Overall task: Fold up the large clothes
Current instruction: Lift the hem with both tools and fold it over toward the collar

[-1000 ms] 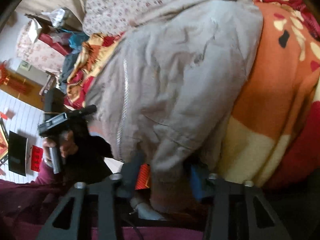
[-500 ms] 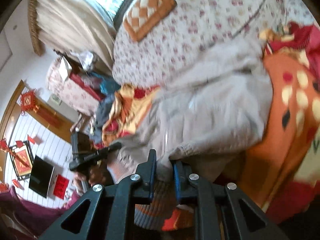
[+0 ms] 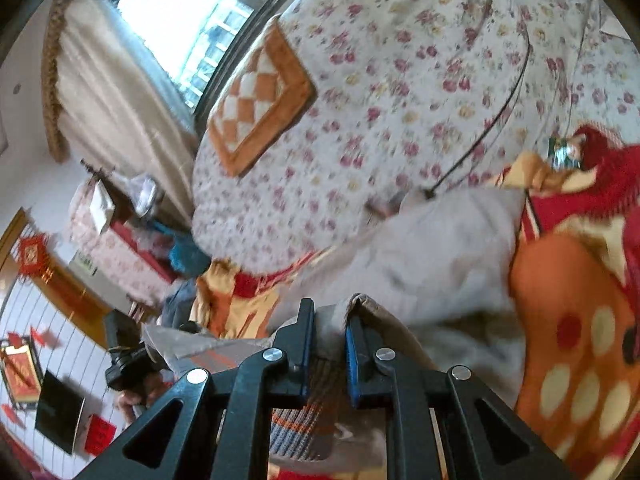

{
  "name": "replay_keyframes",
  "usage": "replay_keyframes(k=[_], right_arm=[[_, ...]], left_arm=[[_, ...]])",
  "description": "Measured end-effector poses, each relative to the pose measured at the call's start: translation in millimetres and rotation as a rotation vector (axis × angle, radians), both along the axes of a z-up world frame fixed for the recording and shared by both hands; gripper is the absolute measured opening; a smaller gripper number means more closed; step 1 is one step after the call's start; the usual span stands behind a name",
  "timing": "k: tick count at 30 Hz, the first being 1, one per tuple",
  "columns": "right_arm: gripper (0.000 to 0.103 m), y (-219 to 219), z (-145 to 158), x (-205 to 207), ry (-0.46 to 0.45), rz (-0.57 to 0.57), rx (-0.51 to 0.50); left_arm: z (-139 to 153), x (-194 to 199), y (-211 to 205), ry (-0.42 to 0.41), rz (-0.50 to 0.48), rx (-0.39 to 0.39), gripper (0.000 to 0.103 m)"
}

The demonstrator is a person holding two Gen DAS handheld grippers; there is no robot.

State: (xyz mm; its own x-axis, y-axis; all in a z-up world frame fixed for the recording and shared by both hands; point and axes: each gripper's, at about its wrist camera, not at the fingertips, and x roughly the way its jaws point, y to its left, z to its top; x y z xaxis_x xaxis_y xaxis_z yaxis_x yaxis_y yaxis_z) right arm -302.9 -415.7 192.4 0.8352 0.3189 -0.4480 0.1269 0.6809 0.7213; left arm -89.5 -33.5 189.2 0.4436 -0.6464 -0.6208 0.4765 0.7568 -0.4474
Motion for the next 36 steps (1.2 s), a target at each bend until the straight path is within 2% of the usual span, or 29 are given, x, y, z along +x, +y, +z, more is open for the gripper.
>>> replay_keyframes(k=[5, 7, 9, 12, 13, 15, 17, 19, 21, 24, 26, 29, 32, 33, 34, 35, 36], right_arm=[[0.012, -30.7, -6.1, 59.3, 0.033, -0.060, -0.036], [0.012, -45.7, -16.1, 84.8, 0.069, -0.087, -0.039], [0.012, -57.1, -28.7, 106.6, 0.120, -0.118, -0.084], [0.012, -76.6, -60.4, 133.6, 0.182, -0.156, -0.065], [0.012, -80.7, -70.3, 139.9, 0.194, -0.162, -0.065], [0.021, -80.6, -84.5, 152.1, 0.227, -0.142, -0.124], [0.046, -76.2, -86.9, 157.3, 0.275, -0.131, -0.199], [0.059, -73.3, -75.1, 148.7, 0.236, -0.147, -0.216], [0.062, -71.1, -57.4, 131.0, 0.185, -0.184, -0.199], [0.062, -60.5, -46.6, 118.3, 0.119, -0.124, -0.134], [0.062, -45.2, -47.9, 125.4, 0.146, -0.060, -0.143], [0.062, -16.8, -60.2, 146.1, 0.223, 0.025, -0.209], [0.062, 3.9, -68.7, 170.6, 0.257, 0.045, -0.282], [0.068, 8.0, -71.1, 182.1, 0.258, 0.040, -0.294], [0.083, 11.5, -73.9, 190.0, 0.268, 0.041, -0.306], [0.088, 17.4, -82.1, 206.5, 0.314, 0.058, -0.338], [0.087, 22.9, -90.5, 219.4, 0.366, 0.082, -0.371]], left_arm=[[-13.7, 64.3, -38.9, 0.011, 0.048, 0.065, 0.013], [-29.6, 89.4, -52.7, 0.026, 0.083, 0.096, 0.013], [-48.7, 110.5, -62.9, 0.035, 0.119, 0.126, 0.013], [-86.4, 142.4, -70.4, 0.145, 0.143, 0.126, 0.016], [-98.4, 151.1, -70.6, 0.185, 0.155, 0.130, 0.020], [-109.8, 160.2, -68.7, 0.233, 0.155, 0.123, 0.033], [-105.7, 160.1, -61.5, 0.227, 0.147, 0.091, 0.065], [-92.7, 154.1, -53.3, 0.184, 0.145, 0.069, 0.078], [-79.0, 147.8, -45.8, 0.154, 0.153, 0.065, 0.079], [-68.0, 138.3, -44.0, 0.129, 0.133, 0.064, 0.079], [-67.1, 129.7, -51.1, 0.112, 0.127, 0.093, 0.079], [-76.6, 115.8, -68.4, 0.107, 0.090, 0.134, 0.079], [-94.3, 109.0, -89.2, 0.111, 0.065, 0.214, 0.079], [-101.6, 108.5, -96.7, 0.104, 0.070, 0.255, 0.079], [-109.4, 108.7, -103.2, 0.095, 0.081, 0.296, 0.079], [-117.6, 109.5, -108.9, 0.083, 0.101, 0.341, 0.079], [-123.4, 110.6, -111.3, 0.074, 0.118, 0.369, 0.079]])
